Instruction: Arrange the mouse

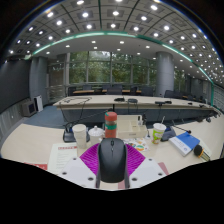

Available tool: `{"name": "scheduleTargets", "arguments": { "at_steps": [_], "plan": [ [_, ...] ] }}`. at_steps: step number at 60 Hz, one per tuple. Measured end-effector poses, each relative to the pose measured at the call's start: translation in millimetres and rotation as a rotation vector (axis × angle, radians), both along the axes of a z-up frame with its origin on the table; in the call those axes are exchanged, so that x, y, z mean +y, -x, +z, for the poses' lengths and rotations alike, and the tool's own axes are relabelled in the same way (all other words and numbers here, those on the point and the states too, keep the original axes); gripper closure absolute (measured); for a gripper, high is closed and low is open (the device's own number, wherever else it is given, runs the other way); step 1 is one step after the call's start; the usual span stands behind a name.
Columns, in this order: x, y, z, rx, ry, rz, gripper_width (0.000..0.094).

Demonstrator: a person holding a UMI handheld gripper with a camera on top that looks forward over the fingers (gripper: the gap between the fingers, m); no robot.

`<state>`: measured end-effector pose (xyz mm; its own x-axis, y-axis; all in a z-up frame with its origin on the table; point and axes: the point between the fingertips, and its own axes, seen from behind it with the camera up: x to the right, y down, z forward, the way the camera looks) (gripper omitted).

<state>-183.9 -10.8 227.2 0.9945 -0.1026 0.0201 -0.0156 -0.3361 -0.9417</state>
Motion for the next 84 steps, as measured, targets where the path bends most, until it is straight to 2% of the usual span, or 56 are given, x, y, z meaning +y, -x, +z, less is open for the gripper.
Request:
{"name": "scheduleTargets", "arguments": {
  "at_steps": [3,8,17,21,29,36,40,41,45,48,57,70,84],
  "plan": [
    [2.8,-33.3,5.3,0.001,-0.013,-0.018,0.0614],
    [6.3,-87.3,-13.6,0.003,0.023,-0.035,0.0615],
    [5.9,-153.6,-108.2,0.031,0.171,-0.035,0.0616],
    [5.9,-164.0,-156.6,0.047,0.232,-0.020,0.0614],
    [1.0,-164.2,-214.4,0.101,0.312,0.018,0.0608],
    [-4.9,-159.5,-236.4,0.133,0.340,0.045,0.0509],
    [-7.2,-160.6,-232.9,0.128,0.339,0.043,0.0419],
    [-8.6,-161.7,-230.4,0.118,0.337,0.041,0.0366],
    [-15.4,-161.9,-215.2,0.085,0.323,0.048,0.0062],
    [-25.0,-158.6,-200.1,0.076,0.312,0.054,0.0096],
    [-70.7,-151.0,-136.6,0.069,0.277,0.028,0.0077],
    [-183.0,-130.0,-46.2,0.013,0.209,-0.023,0.0076],
    [-305.9,-99.7,-1.2,-0.014,0.193,-0.044,0.0078]
  ]
}}
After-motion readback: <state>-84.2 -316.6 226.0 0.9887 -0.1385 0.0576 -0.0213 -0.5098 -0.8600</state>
